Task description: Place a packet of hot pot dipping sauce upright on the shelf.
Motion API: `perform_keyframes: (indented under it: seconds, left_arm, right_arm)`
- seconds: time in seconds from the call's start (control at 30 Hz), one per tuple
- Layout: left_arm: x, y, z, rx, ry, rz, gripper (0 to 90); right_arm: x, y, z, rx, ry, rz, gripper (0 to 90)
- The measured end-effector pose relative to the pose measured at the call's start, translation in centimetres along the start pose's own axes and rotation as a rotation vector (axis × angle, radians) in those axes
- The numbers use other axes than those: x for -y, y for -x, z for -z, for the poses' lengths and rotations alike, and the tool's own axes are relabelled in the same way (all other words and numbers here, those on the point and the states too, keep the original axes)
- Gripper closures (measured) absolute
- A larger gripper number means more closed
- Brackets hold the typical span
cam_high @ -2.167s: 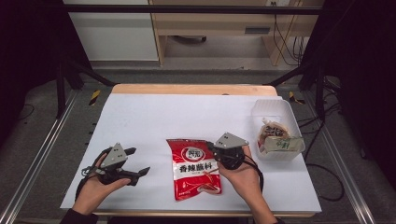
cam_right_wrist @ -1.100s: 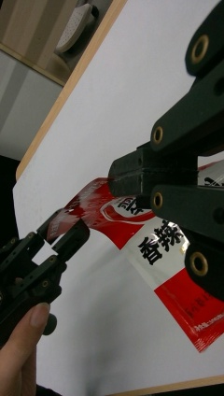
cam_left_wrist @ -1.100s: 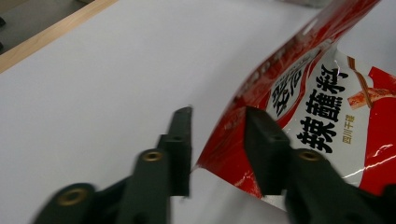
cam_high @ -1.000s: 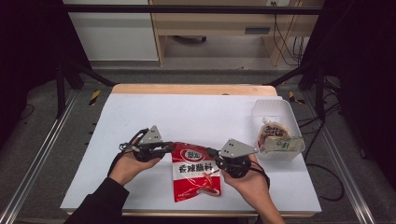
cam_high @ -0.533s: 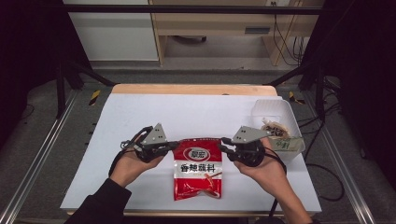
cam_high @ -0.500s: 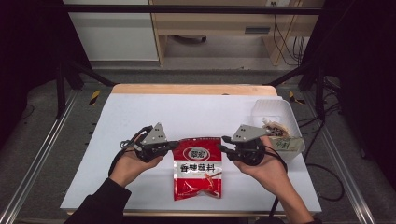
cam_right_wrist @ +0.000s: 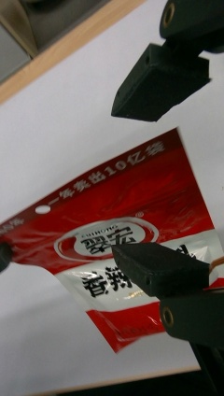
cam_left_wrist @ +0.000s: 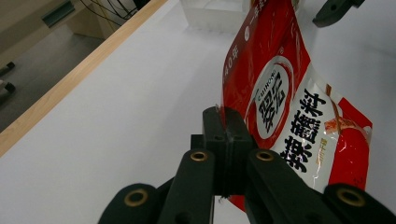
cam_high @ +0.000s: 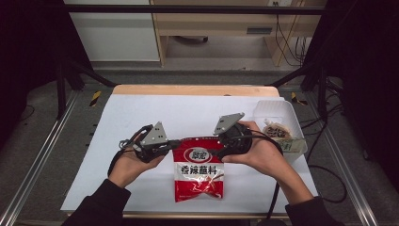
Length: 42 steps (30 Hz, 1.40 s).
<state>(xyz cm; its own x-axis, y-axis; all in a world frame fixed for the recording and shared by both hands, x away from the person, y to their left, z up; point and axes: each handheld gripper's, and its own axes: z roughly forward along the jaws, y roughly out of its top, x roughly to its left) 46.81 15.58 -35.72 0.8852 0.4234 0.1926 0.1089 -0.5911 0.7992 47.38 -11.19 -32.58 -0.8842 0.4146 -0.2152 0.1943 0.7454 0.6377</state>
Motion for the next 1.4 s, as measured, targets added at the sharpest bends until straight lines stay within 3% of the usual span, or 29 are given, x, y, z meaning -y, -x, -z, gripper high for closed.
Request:
perform_keyframes:
  seconds: [0.17,0.37,0.73,0.87,1.03,1.23,1.4]
  left_arm:
    - [-0.3,0.2,0.3,-0.001,0.009,-0.008,90.0]
    - [-0.4,0.1,0.4,-0.006,0.013,-0.013,90.0]
    - [-0.7,0.2,0.2,0.0,0.016,-0.013,90.0]
    - [-0.6,0.2,0.2,0.01,0.016,-0.008,90.0]
    - [-0.3,0.1,0.2,0.027,0.019,0.017,88.8]
    - [0.4,-0.1,1.0,0.019,0.053,0.06,64.8]
    - [1.3,-0.3,2.2,0.018,0.121,0.122,39.2]
  right_arm:
    - [-0.6,0.0,-1.1,-0.053,-0.07,0.038,35.9]
    - [-0.3,-0.2,-1.8,-0.093,-0.094,0.049,48.7]
    - [-0.1,-0.5,-1.9,-0.103,-0.114,0.077,81.7]
    - [0.0,-0.6,-2.0,-0.103,-0.119,0.085,88.5]
    - [0.2,-0.6,-2.2,-0.098,-0.109,0.089,89.6]
    - [0.2,-0.5,-1.5,-0.118,-0.088,0.072,89.8]
    - [-0.3,-0.7,-0.2,-0.123,-0.06,0.076,89.8]
